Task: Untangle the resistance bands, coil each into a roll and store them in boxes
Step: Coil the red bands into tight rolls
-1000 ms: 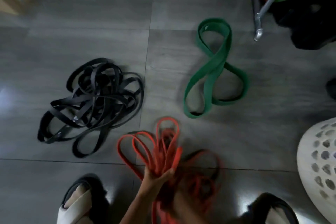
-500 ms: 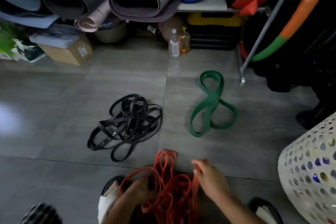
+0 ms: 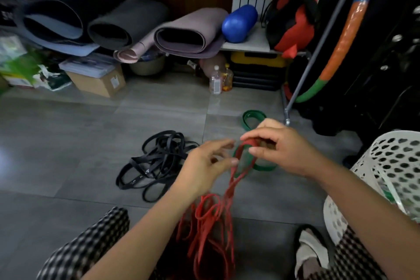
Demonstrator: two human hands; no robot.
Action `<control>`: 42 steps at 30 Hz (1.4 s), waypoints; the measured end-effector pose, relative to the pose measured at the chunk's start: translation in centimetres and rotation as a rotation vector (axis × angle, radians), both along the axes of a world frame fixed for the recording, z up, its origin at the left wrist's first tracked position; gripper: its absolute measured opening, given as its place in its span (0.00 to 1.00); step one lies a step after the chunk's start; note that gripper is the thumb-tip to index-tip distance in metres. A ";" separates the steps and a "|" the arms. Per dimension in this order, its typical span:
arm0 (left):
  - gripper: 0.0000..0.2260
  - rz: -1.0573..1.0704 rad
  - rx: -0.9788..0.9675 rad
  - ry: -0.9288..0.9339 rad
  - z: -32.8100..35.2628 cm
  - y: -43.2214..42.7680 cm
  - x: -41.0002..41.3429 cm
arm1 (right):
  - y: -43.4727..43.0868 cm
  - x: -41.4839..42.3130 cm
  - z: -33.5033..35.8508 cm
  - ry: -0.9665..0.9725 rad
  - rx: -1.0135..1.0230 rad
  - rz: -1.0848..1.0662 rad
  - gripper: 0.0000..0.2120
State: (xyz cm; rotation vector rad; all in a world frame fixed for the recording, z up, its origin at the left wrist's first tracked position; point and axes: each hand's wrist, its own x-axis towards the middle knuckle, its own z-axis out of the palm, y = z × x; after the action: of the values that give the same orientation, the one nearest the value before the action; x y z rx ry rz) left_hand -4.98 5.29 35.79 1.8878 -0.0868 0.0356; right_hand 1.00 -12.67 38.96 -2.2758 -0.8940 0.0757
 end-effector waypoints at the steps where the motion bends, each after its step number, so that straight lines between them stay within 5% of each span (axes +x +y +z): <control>1: 0.21 -0.006 -0.043 -0.029 0.4 -0.8 0.2 | 0.0 0.0 0.6 -0.012 0.048 0.005 0.13; 10: 0.07 0.004 -0.383 0.042 -0.5 -1.3 3.8 | 0.6 1.8 -3.3 0.306 0.469 -0.134 0.11; 16: 0.06 0.052 -0.541 0.156 -1.8 0.4 6.4 | 3.1 3.3 -7.4 0.431 0.540 -0.132 0.07; 18: 0.07 0.040 -0.500 0.214 -2.0 0.7 7.1 | 3.6 3.8 -7.9 0.289 0.420 -0.161 0.03; 21: 0.05 0.044 -0.424 0.306 -2.2 0.9 7.9 | 3.8 4.4 -8.2 0.022 0.158 -0.164 0.21; 24: 0.04 0.106 -0.449 0.388 -2.7 1.0 8.3 | 3.2 4.7 -8.3 -0.017 0.120 -0.176 0.21; 29: 0.02 0.109 -0.732 0.554 -2.5 1.1 8.5 | 2.4 5.4 -8.0 0.082 0.260 -0.184 0.09; 35: 0.06 0.081 -1.000 0.641 -2.3 0.4 8.0 | 2.3 4.6 -7.0 0.453 0.597 -0.157 0.09; 37: 0.05 0.104 -0.792 0.497 -2.3 0.1 7.8 | 2.5 4.3 -6.8 0.498 0.654 -0.200 0.08; 40: 0.05 0.170 -0.068 0.033 -2.6 -0.1 7.6 | 2.3 4.2 -6.4 0.519 0.618 -0.230 0.09; 42: 0.06 0.105 0.073 -0.036 -2.6 -0.2 7.3 | 2.1 4.2 -6.1 0.513 0.582 -0.241 0.10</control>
State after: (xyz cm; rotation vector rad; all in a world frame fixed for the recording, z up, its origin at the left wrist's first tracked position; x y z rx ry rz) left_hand 2.36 5.09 33.22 1.9636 -0.0141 0.1402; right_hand 5.20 -10.60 32.83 -1.6817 -0.3097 0.2445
